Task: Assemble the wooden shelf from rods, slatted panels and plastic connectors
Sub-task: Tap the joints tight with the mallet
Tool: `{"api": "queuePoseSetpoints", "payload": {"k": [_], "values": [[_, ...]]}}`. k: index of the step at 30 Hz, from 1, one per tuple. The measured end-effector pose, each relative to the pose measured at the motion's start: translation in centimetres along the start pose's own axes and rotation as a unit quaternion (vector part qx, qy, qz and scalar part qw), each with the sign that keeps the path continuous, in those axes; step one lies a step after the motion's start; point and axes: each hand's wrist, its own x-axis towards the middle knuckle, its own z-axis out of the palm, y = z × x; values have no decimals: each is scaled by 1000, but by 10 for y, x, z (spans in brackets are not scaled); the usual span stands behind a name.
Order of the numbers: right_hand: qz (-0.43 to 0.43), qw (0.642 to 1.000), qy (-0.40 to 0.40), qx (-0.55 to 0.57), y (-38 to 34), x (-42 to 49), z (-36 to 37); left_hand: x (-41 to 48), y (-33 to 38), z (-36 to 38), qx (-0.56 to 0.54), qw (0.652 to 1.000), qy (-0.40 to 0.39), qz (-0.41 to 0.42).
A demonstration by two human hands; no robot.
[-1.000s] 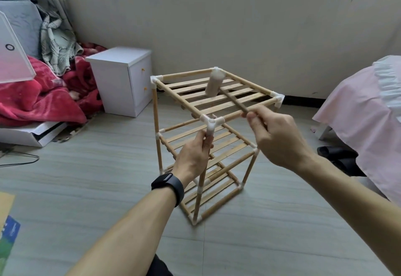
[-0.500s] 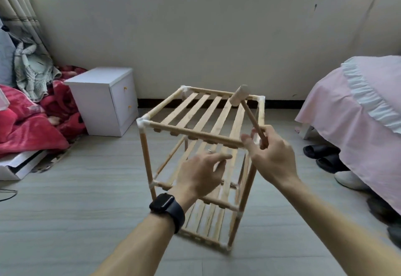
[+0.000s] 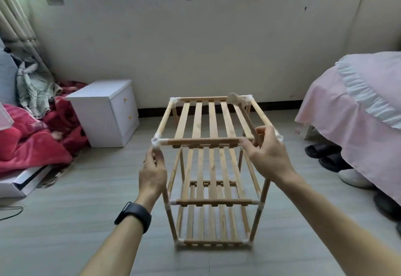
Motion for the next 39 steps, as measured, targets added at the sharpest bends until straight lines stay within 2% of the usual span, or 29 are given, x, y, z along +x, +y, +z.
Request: {"api": "queuePoseSetpoints", "payload": {"k": [2,6,11,14,18,19,21,22,25,26,29,30,32,34,37,39], "values": [[-6,997,-66,48,-11,-7,6,-7,0,1,27,999,7,21],[-73,983,-168,20,-18,-21,21,-23,3,0,46,994,-48,81],[-89,975,-202,-30,-22,-31,31,-30,8,2,56,990,-76,103],[-125,976,-175,-29,-34,-27,26,-28,6,-2,52,991,-82,91],[-247,967,-46,-37,-54,-27,23,-28,4,-2,41,990,-90,95],[-261,962,-56,-61,-56,-28,25,-28,4,-2,38,990,-92,96],[-238,947,-159,-144,-54,-29,28,-28,2,-1,38,990,-91,98],[-229,942,-179,-168,-53,-28,27,-27,2,-2,42,990,-90,101],[-280,951,-54,-117,-54,-27,24,-26,0,-4,45,989,-92,109],[-288,950,-49,-107,-54,-27,24,-26,0,-4,44,989,-93,108],[-242,936,-168,-194,-48,-29,31,-27,-1,-3,45,989,-93,105],[-224,940,-177,-185,-45,-28,32,-27,0,-3,48,989,-94,105],[-215,961,-121,-124,-39,-24,31,-26,-1,-5,44,988,-103,110],[-165,981,-88,-55,-28,-22,32,-24,0,-9,19,987,-111,111],[-47,995,-82,22,-9,-24,35,-3,6,-18,-20,996,-17,91],[-9,998,-61,25,1,-23,39,19,16,-24,120,984,10,130]]}}
